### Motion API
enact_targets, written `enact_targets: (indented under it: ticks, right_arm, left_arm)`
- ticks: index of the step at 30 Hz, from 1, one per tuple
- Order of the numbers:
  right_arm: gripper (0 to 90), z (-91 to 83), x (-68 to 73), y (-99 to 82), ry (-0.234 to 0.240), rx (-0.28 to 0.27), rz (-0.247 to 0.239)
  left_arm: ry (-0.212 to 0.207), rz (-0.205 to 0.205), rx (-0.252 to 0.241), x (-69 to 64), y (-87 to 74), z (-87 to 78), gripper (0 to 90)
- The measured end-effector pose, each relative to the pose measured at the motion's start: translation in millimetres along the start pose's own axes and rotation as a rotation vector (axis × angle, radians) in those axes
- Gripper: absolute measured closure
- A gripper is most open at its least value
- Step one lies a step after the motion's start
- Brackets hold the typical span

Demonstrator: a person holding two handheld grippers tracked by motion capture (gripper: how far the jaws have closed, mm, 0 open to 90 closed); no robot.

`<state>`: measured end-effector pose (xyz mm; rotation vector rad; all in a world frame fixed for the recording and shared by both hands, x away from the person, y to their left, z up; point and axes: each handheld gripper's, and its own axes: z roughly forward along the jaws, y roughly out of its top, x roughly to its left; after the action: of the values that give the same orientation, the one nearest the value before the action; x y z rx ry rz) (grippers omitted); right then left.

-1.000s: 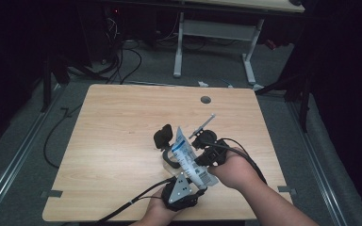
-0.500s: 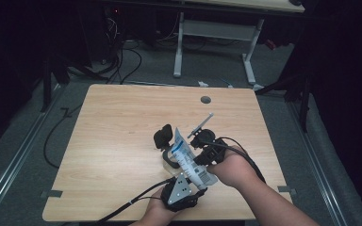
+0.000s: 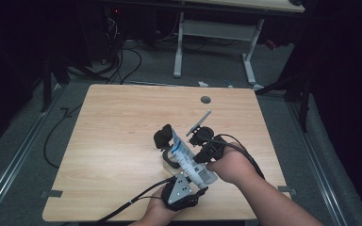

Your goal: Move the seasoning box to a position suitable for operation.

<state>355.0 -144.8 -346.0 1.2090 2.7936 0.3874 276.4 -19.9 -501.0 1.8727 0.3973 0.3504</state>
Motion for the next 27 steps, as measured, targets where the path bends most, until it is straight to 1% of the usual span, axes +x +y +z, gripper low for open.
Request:
enact_targets:
  ticks: [2,7,9,10,11,13,16,17,18,19,20,23,25,27]
  right_arm:
    - [89.8,-0.1,0.7,0.9,-0.003,0.002,0.006]
    - [89.8,-0.4,0.4,2.6,-0.011,0.002,0.000]
    - [89.8,-0.7,0.5,3.3,-0.013,0.003,0.008]
    - [89.8,-0.6,-0.1,3.4,-0.016,0.003,-0.003]
    - [89.8,-0.6,-0.1,3.6,-0.014,0.004,-0.003]
    - [89.8,-0.3,0.6,4.1,-0.012,0.005,0.008]
    - [89.8,-0.1,-0.1,5.0,-0.012,0.005,0.002]
    - [89.8,0.2,-1.2,5.0,-0.013,-0.001,-0.015]
    - [89.9,-0.2,0.0,5.7,-0.013,0.002,0.002]
    - [89.9,-0.3,0.5,5.9,-0.013,0.002,0.006]
    - [89.8,-0.4,-0.3,6.0,-0.016,-0.001,-0.008]
    - [89.8,-1.5,0.5,6.8,-0.017,-0.005,-0.004]
    - [89.8,-1.8,-0.3,7.2,-0.020,-0.007,-0.018]
    - [89.8,-2.1,-0.2,7.3,-0.022,-0.007,-0.021]
  left_arm:
    - [0.002,0.001,-0.001,0.3,0.5,0.0,52.8]
    - [0.005,0.002,-0.006,1.0,2.1,0.0,52.2]
    - [0.004,0.000,-0.007,1.0,2.7,0.1,52.0]
    - [0.004,0.001,-0.007,0.9,2.7,0.2,52.0]
    - [0.004,0.001,-0.008,1.0,2.9,0.3,51.9]
    - [0.003,0.000,-0.008,1.0,3.2,0.5,51.8]
    - [0.006,0.000,-0.010,1.2,3.3,0.6,51.8]
    - [0.006,-0.001,-0.010,1.5,3.5,0.6,51.7]
    - [0.006,-0.001,-0.011,1.7,3.6,0.5,51.8]
    - [0.008,-0.001,-0.012,2.0,3.7,0.5,51.8]
    - [0.010,-0.001,-0.015,2.4,3.9,0.4,51.8]
    - [0.011,-0.001,-0.018,2.9,4.4,0.0,51.8]
    - [0.010,-0.001,-0.019,3.0,4.6,0.1,51.8]
    - [0.009,-0.002,-0.020,3.0,4.9,0.1,51.9]
